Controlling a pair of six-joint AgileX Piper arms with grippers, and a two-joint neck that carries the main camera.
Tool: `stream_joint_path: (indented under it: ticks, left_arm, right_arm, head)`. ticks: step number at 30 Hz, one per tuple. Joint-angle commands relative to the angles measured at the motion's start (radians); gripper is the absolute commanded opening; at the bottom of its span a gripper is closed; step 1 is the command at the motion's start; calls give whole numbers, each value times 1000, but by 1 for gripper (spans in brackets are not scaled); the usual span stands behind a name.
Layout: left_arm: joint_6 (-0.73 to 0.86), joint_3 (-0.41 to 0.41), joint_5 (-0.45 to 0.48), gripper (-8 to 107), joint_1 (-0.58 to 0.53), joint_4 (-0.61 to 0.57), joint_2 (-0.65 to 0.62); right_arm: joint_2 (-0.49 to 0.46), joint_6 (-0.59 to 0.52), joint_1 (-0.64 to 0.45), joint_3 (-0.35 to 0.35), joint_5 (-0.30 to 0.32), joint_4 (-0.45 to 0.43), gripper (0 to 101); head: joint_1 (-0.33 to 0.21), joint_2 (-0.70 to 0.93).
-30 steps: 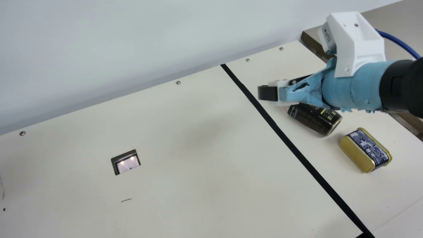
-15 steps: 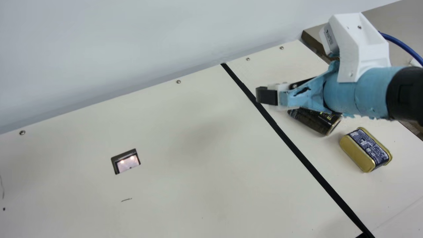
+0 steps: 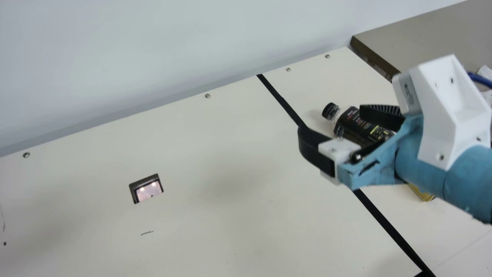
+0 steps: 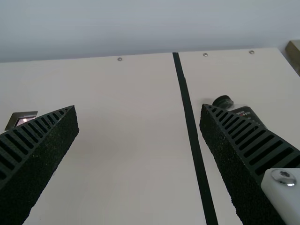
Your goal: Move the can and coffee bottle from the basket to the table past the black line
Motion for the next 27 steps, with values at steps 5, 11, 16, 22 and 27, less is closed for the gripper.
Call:
stream_joint_path:
  ticks: [5, 11, 16, 22, 27]
  left_arm:
    - [-44, 92, 42, 90, -11, 112, -148]
    - [-69, 132, 87, 90, -12, 157, -210]
    - [-76, 145, 104, 90, -10, 177, -248]
    - [-76, 145, 106, 90, -10, 177, -248]
    - [-76, 145, 106, 90, -10, 177, -248]
  right_arm:
    - [-170, 22, 54, 119, -9, -27, 101]
    - [-232, 65, 90, 171, -2, -62, 101]
    - [-279, 90, 106, 200, 3, -82, 101]
    - [-279, 90, 106, 201, 5, -82, 101]
    - [-279, 90, 106, 201, 5, -82, 101]
  head:
    - [-14, 6]
    - [-14, 6]
    - [-14, 6]
    - [-14, 6]
    - [-14, 6]
